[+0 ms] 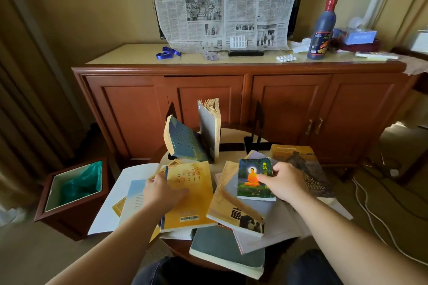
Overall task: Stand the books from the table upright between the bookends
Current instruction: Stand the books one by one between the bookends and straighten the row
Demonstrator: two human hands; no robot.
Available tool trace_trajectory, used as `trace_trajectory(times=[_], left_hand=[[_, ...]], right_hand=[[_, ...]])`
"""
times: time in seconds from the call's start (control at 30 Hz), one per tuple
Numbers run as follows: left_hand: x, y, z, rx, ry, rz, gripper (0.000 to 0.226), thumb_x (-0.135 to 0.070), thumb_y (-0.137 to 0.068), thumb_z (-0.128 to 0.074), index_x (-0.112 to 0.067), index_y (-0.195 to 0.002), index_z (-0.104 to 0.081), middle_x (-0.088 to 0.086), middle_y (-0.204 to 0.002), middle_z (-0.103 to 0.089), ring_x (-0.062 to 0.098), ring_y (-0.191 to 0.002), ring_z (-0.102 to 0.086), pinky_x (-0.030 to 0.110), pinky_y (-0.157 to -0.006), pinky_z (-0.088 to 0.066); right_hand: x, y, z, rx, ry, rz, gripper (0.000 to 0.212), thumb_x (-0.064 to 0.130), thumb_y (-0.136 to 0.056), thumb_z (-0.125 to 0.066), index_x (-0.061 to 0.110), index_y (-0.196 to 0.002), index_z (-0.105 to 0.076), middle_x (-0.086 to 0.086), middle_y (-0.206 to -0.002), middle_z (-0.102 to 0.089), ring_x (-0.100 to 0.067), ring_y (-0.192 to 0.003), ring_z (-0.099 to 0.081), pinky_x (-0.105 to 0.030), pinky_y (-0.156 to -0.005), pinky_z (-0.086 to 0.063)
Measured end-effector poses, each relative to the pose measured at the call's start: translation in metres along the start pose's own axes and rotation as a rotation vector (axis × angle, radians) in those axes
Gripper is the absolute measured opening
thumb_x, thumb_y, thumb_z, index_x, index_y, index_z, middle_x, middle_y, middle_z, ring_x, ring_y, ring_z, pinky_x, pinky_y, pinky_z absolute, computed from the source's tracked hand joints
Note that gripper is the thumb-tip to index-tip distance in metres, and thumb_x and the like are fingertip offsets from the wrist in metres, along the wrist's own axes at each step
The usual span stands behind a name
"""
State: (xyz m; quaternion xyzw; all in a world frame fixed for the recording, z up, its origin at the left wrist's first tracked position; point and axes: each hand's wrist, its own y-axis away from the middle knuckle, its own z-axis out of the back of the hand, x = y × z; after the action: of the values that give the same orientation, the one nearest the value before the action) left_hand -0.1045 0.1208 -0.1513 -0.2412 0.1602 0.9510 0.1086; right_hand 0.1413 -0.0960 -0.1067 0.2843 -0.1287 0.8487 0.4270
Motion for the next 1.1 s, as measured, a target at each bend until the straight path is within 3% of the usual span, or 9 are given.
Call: trace_trajectory(times=[0.1,0.23,0.4,0.57,0.67,0.8,0.97,1.1], left_hand=[[-0.004,-0.006,0.002,0.037,-0.058,0.023,0.114,-0.083,-0.065,-0.075,-0.021,-0.153,-0.038,0.011,-0.142,-0.047,0.027,-0.118,-0.056,0.041,-0.096,-0.058],[-0.008,-0.015,0.002,0.075,-0.180,0.003,0.125,-0.094,-0.061,-0.066,-0.024,-0.158,-0.031,0.010,-0.148,-0.042,0.029,-0.133,-0.045,0.044,-0.104,-0.053],[-0.007,-0.035,0.003,0.073,-0.179,0.062,0.120,-0.094,-0.055,-0.069,-0.029,-0.152,-0.041,0.008,-0.140,-0.048,0.029,-0.130,-0.048,0.045,-0.104,-0.052],[-0.001,-0.055,0.003,0.065,-0.146,0.096,0.113,-0.087,-0.055,-0.077,-0.023,-0.144,-0.051,0.007,-0.127,-0.056,0.026,-0.119,-0.052,0.043,-0.101,-0.053],[-0.002,-0.051,0.001,0.063,-0.149,0.097,0.123,-0.092,-0.050,-0.074,-0.027,-0.150,-0.043,0.008,-0.139,-0.050,0.030,-0.132,-0.044,0.050,-0.107,-0.046],[-0.008,-0.050,0.005,0.088,-0.173,0.053,0.131,-0.097,-0.043,-0.072,-0.037,-0.154,-0.036,0.005,-0.148,-0.044,0.031,-0.141,-0.038,0.053,-0.111,-0.039],[-0.007,-0.059,0.006,0.061,-0.104,0.038,0.123,-0.087,-0.047,-0.081,-0.036,-0.150,-0.038,0.004,-0.145,-0.047,0.030,-0.140,-0.039,0.052,-0.110,-0.037],[-0.003,-0.061,0.004,0.056,0.013,0.024,0.103,-0.078,-0.050,-0.086,-0.041,-0.134,-0.038,-0.001,-0.130,-0.059,0.028,-0.130,-0.046,0.049,-0.100,-0.039]], right_hand=[[0.006,0.002,0.000,-0.034,0.099,-0.021,0.046,0.056,-0.080,-0.077,0.025,-0.105,-0.054,0.006,-0.100,-0.053,-0.014,-0.085,-0.055,-0.028,-0.058,-0.041],[0.010,0.005,-0.008,-0.126,0.063,0.098,0.053,0.060,-0.081,-0.076,0.029,-0.117,-0.052,0.002,-0.119,-0.048,-0.015,-0.094,-0.054,-0.027,-0.062,-0.045],[0.018,0.012,-0.018,-0.092,-0.161,0.330,0.053,0.045,-0.077,-0.086,0.024,-0.119,-0.061,0.006,-0.112,-0.050,-0.002,-0.087,-0.053,-0.012,-0.065,-0.037],[0.028,0.007,-0.033,-0.041,-0.186,0.408,0.045,0.050,-0.079,-0.083,0.029,-0.113,-0.062,0.012,-0.107,-0.052,-0.005,-0.090,-0.055,-0.015,-0.068,-0.044],[0.046,0.002,-0.046,0.011,-0.171,0.440,0.041,0.054,-0.082,-0.079,0.034,-0.112,-0.059,0.014,-0.107,-0.053,-0.003,-0.093,-0.055,-0.018,-0.072,-0.048],[0.083,-0.007,-0.066,0.096,-0.090,0.522,0.049,0.058,-0.084,-0.073,0.035,-0.123,-0.055,0.016,-0.113,-0.049,-0.005,-0.098,-0.053,-0.032,-0.082,-0.056],[0.140,-0.022,-0.088,0.081,-0.022,0.669,0.049,0.052,-0.089,-0.072,0.030,-0.128,-0.052,0.012,-0.114,-0.051,-0.011,-0.103,-0.052,-0.031,-0.080,-0.055],[0.176,-0.038,-0.107,0.083,0.021,0.840,0.060,0.049,-0.090,-0.071,0.036,-0.141,-0.042,0.004,-0.124,-0.053,-0.018,-0.115,-0.052,-0.037,-0.086,-0.058]])
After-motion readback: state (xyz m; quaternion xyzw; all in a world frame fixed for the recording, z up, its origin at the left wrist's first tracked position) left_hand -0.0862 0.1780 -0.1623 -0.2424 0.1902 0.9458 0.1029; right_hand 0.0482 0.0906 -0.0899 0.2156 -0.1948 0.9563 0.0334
